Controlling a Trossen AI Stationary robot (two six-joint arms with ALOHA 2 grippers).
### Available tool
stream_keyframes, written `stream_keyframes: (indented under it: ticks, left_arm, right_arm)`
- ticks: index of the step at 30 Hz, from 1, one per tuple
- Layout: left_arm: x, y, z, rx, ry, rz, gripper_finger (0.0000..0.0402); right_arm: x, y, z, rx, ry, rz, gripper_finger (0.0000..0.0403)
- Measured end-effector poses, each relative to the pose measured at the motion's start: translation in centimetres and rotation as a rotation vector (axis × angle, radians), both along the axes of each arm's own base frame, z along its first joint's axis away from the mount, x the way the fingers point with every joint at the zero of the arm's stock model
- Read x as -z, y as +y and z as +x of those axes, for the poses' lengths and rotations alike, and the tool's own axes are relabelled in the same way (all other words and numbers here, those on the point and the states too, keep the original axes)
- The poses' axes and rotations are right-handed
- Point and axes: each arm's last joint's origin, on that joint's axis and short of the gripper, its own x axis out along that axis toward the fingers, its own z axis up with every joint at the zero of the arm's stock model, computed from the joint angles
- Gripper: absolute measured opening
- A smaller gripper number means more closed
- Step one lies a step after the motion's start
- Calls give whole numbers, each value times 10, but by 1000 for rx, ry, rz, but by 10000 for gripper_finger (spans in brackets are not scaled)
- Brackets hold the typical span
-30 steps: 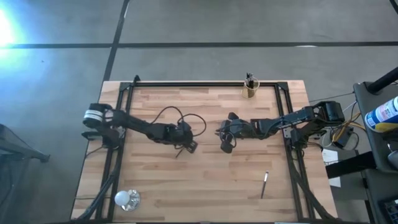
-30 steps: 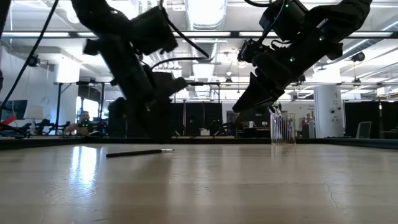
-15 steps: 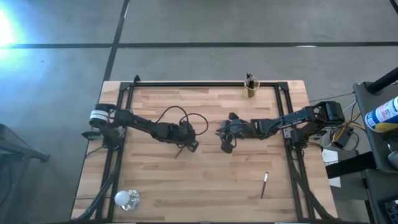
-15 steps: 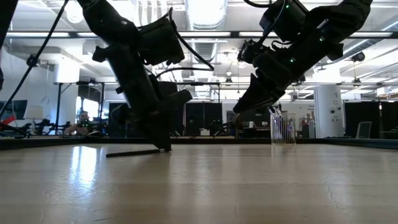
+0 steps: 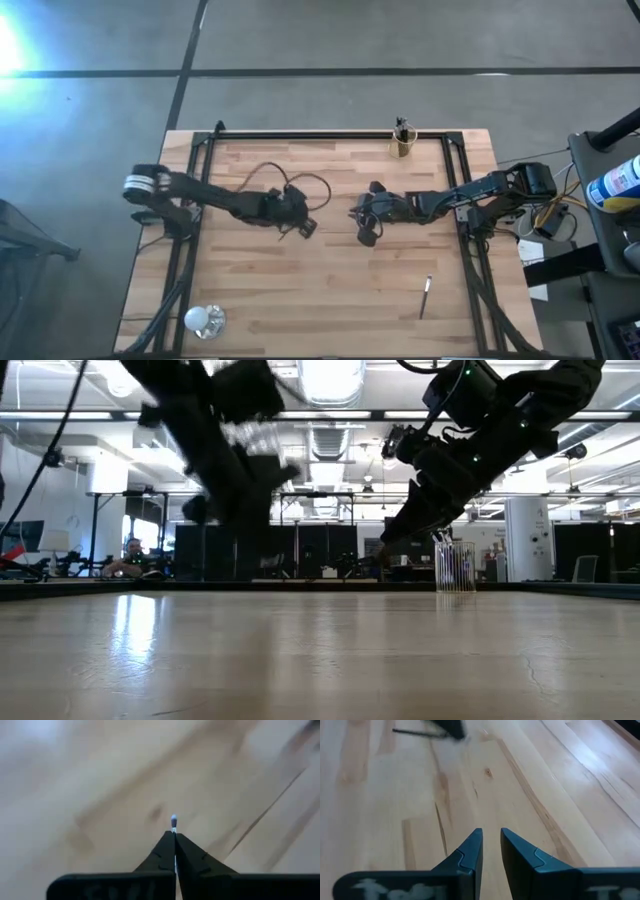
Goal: Put items in baskets/containers
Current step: Put the black eyeshadow brush into the gold pen holder
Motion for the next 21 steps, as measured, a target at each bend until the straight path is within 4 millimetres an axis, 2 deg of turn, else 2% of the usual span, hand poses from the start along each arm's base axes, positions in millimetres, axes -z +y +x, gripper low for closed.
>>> stream_keyframes:
  ticks: [3,5,8,10,15,21]
  left_arm:
    - [-21,0,-4,12,-94,52,1]
    - [-31,-1,-4,46,-184,79,1]
    - [-50,-3,-2,101,-411,127,1]
    - [-55,-3,-2,154,-538,168,1]
    - [-65,-7,-1,296,-870,243,1]
    - [-64,-7,-1,338,-932,327,1]
  right_arm:
    - [2,1,-1,-42,-62,33,61]
    - [4,4,0,-107,-161,89,61]
    - [1,7,0,-183,-340,181,62]
    - [-3,7,0,-205,-434,209,70]
    - [-14,5,0,-199,-543,215,104]
    - [-36,-4,8,-156,-642,221,150]
